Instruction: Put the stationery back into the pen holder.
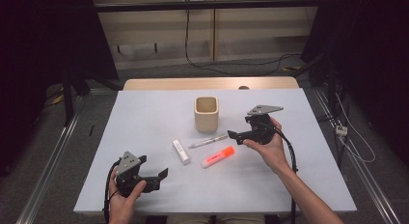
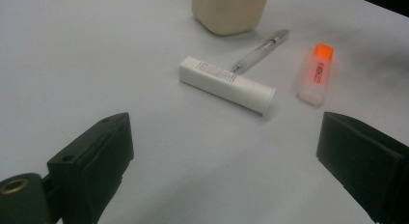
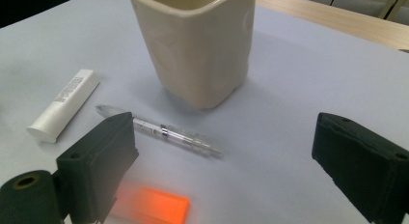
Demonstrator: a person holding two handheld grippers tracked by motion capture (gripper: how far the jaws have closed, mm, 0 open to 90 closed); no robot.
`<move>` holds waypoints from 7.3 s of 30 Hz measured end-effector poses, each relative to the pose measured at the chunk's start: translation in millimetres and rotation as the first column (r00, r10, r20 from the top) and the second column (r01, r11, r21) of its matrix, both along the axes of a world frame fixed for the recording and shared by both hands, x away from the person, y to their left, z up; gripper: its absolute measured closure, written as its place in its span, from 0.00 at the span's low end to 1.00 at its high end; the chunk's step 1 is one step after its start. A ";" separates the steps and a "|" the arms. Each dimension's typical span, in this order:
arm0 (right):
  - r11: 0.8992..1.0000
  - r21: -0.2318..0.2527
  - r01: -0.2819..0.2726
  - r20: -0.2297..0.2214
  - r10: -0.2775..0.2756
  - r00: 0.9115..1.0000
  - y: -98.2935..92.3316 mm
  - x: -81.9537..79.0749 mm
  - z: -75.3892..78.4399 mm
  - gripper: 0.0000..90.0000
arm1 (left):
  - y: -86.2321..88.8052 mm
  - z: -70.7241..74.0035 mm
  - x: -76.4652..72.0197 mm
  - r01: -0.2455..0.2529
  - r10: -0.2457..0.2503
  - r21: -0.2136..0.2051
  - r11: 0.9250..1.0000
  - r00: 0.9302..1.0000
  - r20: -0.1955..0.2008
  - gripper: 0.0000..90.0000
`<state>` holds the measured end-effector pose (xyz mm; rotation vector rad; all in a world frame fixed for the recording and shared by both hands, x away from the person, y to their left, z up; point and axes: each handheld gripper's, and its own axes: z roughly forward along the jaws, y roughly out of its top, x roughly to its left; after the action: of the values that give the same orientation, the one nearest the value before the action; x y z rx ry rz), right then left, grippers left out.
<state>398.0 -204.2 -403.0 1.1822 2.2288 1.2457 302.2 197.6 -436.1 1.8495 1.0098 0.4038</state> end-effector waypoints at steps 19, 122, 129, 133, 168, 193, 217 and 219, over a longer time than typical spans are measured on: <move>0.999 0.005 -0.044 -0.043 0.044 0.998 14.3 -8.0 -10.5 0.17 | 7.8 1.2 0.1 -0.011 0.011 -0.011 1.000 1.000 0.002 0.06; 0.934 -0.137 -0.329 -0.245 0.290 0.925 9.3 -28.5 -41.2 0.97 | 4.4 0.9 -0.5 0.000 0.000 -0.011 1.000 1.000 -0.006 0.06; 0.945 -0.107 -0.309 -0.187 0.286 0.940 5.0 -32.7 -31.6 0.75 | 2.0 1.8 1.0 0.009 -0.009 -0.011 1.000 1.000 0.000 0.06; 0.944 -0.107 -0.311 -0.190 0.288 0.939 5.2 -36.5 -29.8 0.48 | 4.0 1.8 0.2 0.006 -0.006 -0.007 1.000 1.000 0.002 0.06; 0.819 -0.288 -0.495 -0.235 0.441 0.866 38.0 -51.3 -34.2 0.60 | 3.5 0.7 0.8 0.013 -0.013 -0.005 1.000 1.000 -0.008 0.06; 0.779 -0.311 -0.545 -0.278 0.474 0.836 41.5 -42.0 -33.4 0.75 | 2.9 0.5 0.7 0.015 -0.015 -0.003 1.000 1.000 -0.008 0.06; 0.831 -0.250 -0.497 -0.241 0.443 0.863 32.2 -42.4 -20.4 0.76 | 0.7 0.5 4.0 0.056 -0.056 0.019 0.998 0.998 -0.013 0.06; 0.835 -0.226 -0.503 -0.243 0.451 0.859 31.1 -42.0 -19.3 0.75 | -0.8 -0.7 4.8 0.080 -0.079 0.025 0.996 0.996 -0.031 0.06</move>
<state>355.9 -173.1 -422.4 0.6638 2.8452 0.9496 307.0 196.9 -436.8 1.9178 0.9515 0.3444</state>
